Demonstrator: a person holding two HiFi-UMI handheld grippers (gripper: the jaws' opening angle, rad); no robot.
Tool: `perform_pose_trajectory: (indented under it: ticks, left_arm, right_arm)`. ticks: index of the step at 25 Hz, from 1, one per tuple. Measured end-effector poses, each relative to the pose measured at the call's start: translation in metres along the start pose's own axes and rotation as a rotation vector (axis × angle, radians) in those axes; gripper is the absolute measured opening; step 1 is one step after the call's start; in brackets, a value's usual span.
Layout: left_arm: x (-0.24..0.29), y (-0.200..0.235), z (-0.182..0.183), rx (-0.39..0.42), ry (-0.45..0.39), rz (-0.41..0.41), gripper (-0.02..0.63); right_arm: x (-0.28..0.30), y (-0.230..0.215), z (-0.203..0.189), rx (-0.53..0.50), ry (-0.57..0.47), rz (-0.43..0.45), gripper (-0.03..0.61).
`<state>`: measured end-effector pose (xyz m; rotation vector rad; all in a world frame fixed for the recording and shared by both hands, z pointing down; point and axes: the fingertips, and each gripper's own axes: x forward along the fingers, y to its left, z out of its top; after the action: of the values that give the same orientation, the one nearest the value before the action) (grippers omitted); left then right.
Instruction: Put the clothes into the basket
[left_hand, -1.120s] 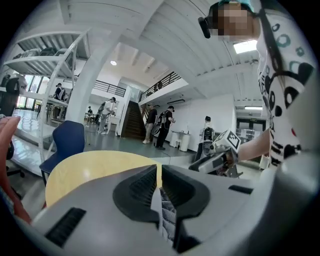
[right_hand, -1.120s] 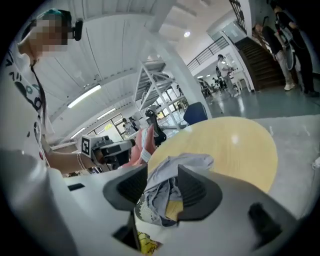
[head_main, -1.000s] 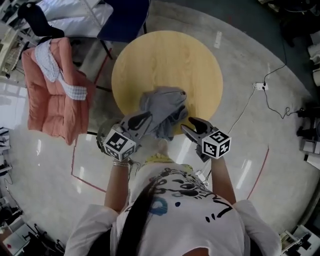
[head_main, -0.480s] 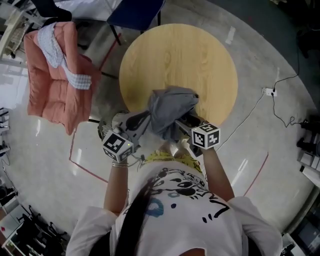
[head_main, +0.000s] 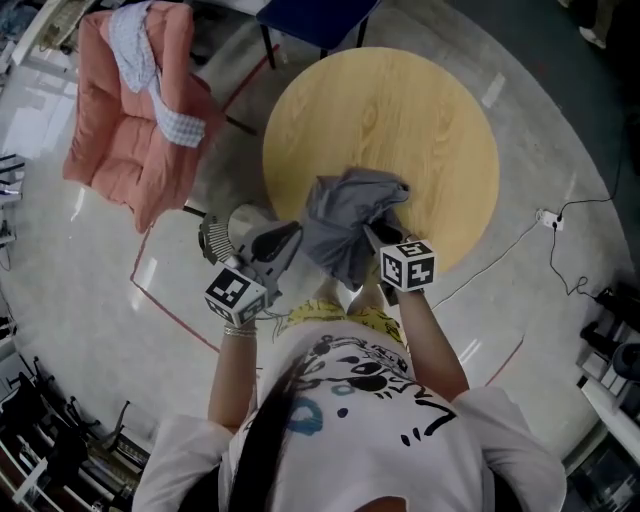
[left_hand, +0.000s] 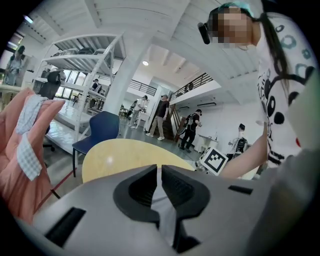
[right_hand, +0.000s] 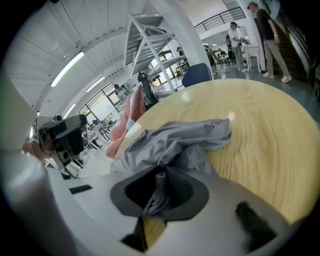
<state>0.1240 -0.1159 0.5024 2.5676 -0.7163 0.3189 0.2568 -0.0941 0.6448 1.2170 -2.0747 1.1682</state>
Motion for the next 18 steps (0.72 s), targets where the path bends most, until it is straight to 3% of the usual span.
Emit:
perform_pose_trajectory:
  ticks: [3,9,18]
  left_arm:
    - [-0.001,0.001,-0.003,-0.014,-0.007,0.027,0.018]
    - [0.005,-0.007,0.001,-0.041,-0.043,0.074,0.018]
    - [-0.002,-0.021,0.026,-0.005,-0.111,0.152,0.018]
  right_arm:
    - [0.0,0.003,0.003,0.004,0.006,0.075,0.05]
    - [-0.026,0.031,0.028,-0.111,-0.08,0.198,0.046]
    - [-0.079,0.071,0.073,-0.245,-0.212,0.339,0.044]
